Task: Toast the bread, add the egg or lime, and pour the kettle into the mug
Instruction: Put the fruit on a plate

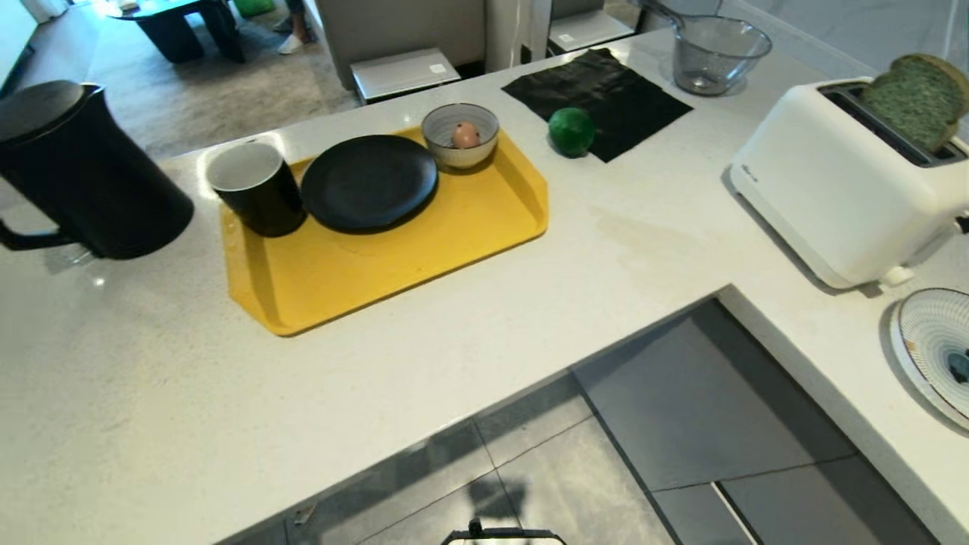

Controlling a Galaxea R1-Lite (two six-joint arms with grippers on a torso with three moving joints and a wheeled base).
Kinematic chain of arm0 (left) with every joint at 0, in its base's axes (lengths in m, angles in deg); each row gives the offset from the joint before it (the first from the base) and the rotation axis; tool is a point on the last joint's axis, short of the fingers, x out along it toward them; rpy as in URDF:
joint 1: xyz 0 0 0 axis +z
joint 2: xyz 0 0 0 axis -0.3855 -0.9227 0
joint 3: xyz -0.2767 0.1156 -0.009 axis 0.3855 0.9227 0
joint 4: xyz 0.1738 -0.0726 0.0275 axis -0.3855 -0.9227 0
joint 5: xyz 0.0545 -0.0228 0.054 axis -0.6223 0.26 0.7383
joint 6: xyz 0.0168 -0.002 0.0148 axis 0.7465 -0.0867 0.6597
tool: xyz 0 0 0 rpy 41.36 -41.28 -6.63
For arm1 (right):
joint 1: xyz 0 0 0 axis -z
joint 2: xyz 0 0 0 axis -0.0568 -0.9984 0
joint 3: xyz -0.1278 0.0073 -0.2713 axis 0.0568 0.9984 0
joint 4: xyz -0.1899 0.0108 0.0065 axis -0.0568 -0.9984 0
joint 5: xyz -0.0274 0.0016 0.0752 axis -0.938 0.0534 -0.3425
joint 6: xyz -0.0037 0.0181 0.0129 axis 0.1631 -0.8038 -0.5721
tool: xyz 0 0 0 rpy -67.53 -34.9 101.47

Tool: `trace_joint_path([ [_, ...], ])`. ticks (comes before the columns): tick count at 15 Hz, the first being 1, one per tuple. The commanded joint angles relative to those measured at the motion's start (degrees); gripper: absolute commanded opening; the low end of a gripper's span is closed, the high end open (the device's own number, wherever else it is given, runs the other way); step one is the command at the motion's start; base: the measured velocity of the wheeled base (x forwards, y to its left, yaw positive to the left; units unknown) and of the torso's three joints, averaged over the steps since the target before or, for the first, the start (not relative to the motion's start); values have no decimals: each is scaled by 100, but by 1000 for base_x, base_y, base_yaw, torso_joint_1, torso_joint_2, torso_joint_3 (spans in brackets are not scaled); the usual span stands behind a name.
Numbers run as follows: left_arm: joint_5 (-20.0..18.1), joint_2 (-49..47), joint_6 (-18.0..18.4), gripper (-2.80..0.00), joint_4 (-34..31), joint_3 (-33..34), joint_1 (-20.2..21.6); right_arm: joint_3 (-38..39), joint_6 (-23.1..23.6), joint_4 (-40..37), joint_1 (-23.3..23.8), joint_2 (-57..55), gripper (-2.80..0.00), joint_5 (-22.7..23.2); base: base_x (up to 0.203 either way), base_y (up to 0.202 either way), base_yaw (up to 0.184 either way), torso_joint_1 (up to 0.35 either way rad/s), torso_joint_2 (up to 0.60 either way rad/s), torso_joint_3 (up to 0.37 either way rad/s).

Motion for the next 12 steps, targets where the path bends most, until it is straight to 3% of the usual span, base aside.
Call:
trace_joint_path([
  [1, 2, 4, -3, -280, 5, 97, 2, 0, -2, 2, -2, -9, -280, -2, -1, -7, 176, -1, 1, 10],
  [5, 2, 4, -3, -280, 5, 97, -2, 0, -2, 2, -2, -9, -280, -2, -1, -5, 128, 3, 2, -1],
  [12, 2, 4, -3, -280, 5, 97, -2, 0, 16, 2, -2, -9, -280, 6, 0, 0, 0, 0, 0, 0],
])
